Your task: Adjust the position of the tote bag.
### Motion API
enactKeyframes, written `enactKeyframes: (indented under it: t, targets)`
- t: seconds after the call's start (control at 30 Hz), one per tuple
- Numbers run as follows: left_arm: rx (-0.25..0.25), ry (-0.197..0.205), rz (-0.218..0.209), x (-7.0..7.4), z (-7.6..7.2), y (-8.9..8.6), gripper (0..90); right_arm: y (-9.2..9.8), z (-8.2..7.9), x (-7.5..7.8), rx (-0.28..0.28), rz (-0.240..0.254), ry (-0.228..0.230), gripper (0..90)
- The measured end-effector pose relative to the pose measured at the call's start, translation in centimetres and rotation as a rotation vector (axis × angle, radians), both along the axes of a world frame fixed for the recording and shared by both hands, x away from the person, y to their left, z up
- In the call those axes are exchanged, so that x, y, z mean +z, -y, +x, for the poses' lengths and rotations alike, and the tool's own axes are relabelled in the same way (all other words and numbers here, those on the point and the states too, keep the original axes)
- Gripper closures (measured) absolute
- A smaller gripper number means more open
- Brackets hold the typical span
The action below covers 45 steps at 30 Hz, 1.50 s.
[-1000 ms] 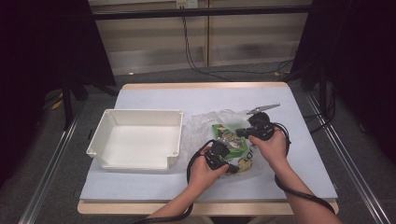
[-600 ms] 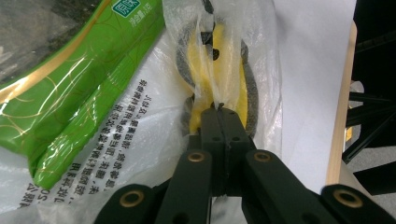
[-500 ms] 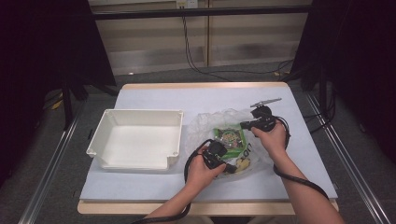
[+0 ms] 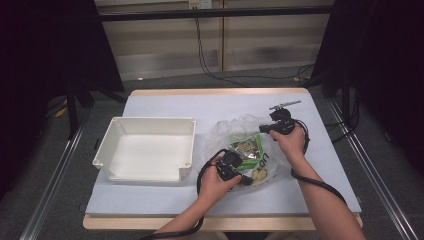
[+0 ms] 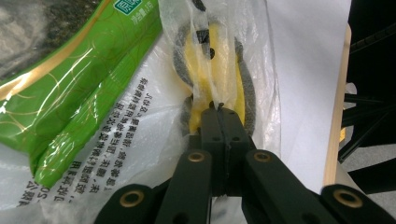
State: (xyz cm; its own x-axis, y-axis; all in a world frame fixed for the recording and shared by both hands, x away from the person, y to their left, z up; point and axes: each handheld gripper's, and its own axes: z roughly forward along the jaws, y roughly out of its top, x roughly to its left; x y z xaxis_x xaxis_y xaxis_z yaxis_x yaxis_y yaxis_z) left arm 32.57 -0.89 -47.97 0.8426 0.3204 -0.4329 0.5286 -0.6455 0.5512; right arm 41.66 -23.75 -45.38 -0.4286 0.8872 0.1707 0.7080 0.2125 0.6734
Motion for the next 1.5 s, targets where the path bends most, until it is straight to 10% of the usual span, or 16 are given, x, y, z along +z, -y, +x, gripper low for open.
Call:
enactKeyframes:
  t: [0.6,1.5]
  targets:
    - [-0.001,-0.015,-0.012,-0.1,0.1,0.1,90.0,-0.4,2.8,-2.2,-0.020,0.012,-0.026,90.0]
    - [0.032,-0.020,-0.052,1.0,0.1,-0.9,84.0,-1.5,2.4,-2.9,-0.034,-0.005,-0.015,90.0]
